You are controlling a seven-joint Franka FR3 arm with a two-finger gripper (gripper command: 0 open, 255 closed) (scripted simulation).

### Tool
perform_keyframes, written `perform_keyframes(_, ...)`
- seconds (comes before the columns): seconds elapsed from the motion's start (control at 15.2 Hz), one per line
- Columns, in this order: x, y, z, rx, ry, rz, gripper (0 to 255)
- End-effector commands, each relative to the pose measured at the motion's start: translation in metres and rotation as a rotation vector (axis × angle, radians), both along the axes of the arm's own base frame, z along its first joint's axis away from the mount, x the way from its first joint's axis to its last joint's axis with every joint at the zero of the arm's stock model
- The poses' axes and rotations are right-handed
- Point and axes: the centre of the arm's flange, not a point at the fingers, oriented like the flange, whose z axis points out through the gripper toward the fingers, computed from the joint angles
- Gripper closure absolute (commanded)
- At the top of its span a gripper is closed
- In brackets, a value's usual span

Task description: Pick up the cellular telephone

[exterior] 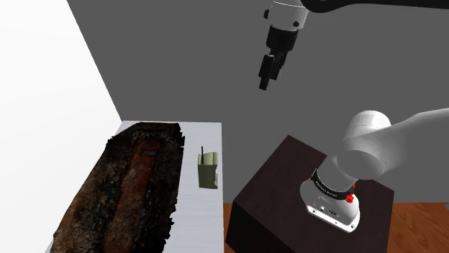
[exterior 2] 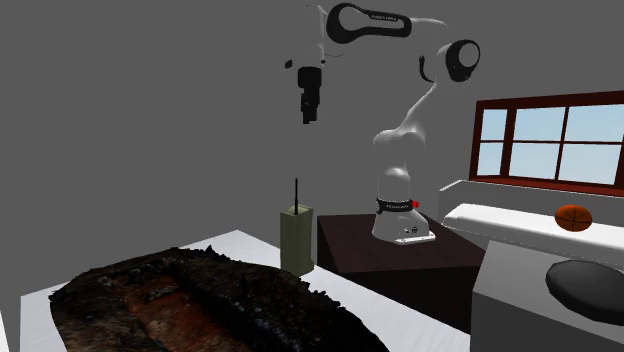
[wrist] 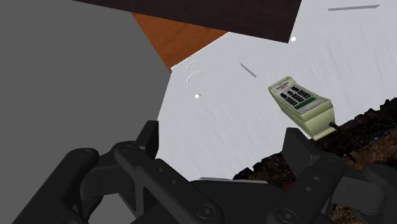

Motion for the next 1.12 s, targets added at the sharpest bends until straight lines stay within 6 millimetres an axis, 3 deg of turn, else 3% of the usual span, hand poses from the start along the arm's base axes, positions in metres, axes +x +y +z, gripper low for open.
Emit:
perform_keyframes(0.0, 0.000, 0.000, 0.000, 0.000, 0.000, 0.000, 0)
perform_keyframes(1.06, 0.036, 0.168, -0.139, -0.080, 0.043, 0.122, 0)
